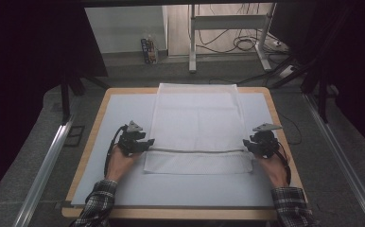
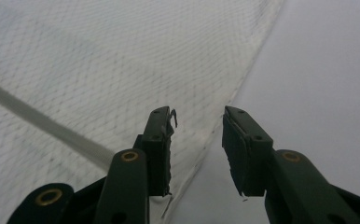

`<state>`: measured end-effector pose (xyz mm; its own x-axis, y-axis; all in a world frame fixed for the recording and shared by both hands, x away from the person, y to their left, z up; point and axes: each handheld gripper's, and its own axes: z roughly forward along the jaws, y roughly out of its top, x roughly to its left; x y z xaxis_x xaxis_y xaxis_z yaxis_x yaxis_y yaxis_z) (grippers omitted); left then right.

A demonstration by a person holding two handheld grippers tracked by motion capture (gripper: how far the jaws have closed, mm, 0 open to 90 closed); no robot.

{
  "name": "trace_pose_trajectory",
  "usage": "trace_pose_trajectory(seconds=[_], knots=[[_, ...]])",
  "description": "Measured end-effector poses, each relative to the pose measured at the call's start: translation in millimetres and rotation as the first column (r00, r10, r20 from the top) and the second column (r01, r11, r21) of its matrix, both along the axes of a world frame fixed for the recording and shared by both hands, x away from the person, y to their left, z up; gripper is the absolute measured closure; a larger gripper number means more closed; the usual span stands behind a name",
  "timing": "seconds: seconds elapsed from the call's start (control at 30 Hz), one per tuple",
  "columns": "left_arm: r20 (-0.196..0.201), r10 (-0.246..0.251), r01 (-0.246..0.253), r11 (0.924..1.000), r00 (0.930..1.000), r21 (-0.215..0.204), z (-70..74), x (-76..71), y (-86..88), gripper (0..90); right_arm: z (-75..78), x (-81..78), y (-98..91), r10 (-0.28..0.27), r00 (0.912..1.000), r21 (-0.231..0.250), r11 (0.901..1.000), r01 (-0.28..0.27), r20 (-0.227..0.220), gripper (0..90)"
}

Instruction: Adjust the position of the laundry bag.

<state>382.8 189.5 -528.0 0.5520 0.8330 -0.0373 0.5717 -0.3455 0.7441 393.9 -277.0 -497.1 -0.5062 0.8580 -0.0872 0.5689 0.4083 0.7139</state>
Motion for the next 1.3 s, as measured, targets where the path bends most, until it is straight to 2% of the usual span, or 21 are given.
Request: trace_pose_trajectory(seconds=[0.07,0.27,0.47,0.53,0.57,0.63,0.67,0.73,0.87,0.9,0.97,1.1,1.2,1.3], knots=[[0.004,0.006,-0.007,1.0,1.0,0.007,-0.8,4.1,-1.5,49.6,-2.4,7.6,-0.9,-0.004,1.0,-0.008,1.0,0.004,-0.003,58.0],[0.002,0.016,-0.016,0.9998,0.9999,0.009,-3.8,8.5,-0.1,49.8,-9.1,18.5,-0.3,0.005,0.9996,-0.026,0.9997,-0.005,-0.027,56.9],[-0.005,0.012,-0.012,0.9983,0.9999,0.056,-10.3,12.5,-4.5,54.1,-15.8,25.9,1.7,0.004,0.9978,-0.061,0.9981,-0.008,-0.066,59.0],[-0.018,0.007,-0.006,0.9976,0.9998,0.068,-13.0,13.8,-6.6,57.2,-15.7,27.2,0.3,0.004,0.9965,-0.034,0.9994,-0.007,-0.084,61.4],[-0.02,0.004,-0.003,0.9984,0.9998,0.057,-13.4,13.9,-6.5,59.1,-15.7,27.7,-0.1,0.002,0.9956,-0.022,0.9998,-0.004,-0.094,62.7],[-0.051,0.0,0.001,0.9997,0.9987,0.026,-13.0,15.1,-6.1,66.8,-15.5,28.8,-1.3,-0.005,0.9934,0.002,1.0,0.006,-0.114,66.2],[-0.051,0.0,0.001,0.9997,0.9987,0.026,-13.0,15.1,-6.1,69.4,-15.5,28.8,-1.3,-0.005,0.9934,0.002,1.0,0.006,-0.114,66.2],[-0.07,-0.003,0.004,0.9998,0.9975,0.017,-12.1,14.9,-6.5,73.0,-14.7,29.1,-0.5,0.0,0.9918,0.007,1.0,0.001,-0.128,74.9],[-0.086,-0.012,0.013,0.9998,0.9962,0.012,-11.1,14.0,-7.8,83.4,-14.7,29.4,-1.2,0.015,0.9911,0.013,0.9998,-0.013,-0.133,80.3],[-0.089,-0.016,0.018,0.9997,0.9959,0.016,-10.6,13.6,-8.7,83.4,-14.7,29.4,-1.7,0.023,0.9903,0.021,0.9996,-0.021,-0.137,83.0],[-0.084,-0.019,0.023,0.9988,0.9963,0.044,-9.0,12.1,-12.1,88.3,-14.8,28.9,-1.1,0.043,0.9901,0.019,0.999,-0.041,-0.133,87.0],[-0.093,-0.023,0.026,0.9991,0.9954,0.034,-8.4,12.2,-10.8,88.7,-13.0,26.4,3.4,0.057,0.9926,-0.039,0.9974,-0.061,-0.108,87.5],[-0.103,-0.029,0.031,0.9994,0.9942,0.016,-7.1,12.1,-7.8,88.6,-11.6,25.0,3.5,0.063,0.9927,-0.04,0.9969,-0.067,-0.103,87.4],[-0.101,-0.032,0.035,0.9991,0.9944,0.025,-5.5,10.6,-8.2,88.3,-10.5,23.5,4.0,0.074,0.9921,-0.044,0.9959,-0.079,-0.102,87.4]])
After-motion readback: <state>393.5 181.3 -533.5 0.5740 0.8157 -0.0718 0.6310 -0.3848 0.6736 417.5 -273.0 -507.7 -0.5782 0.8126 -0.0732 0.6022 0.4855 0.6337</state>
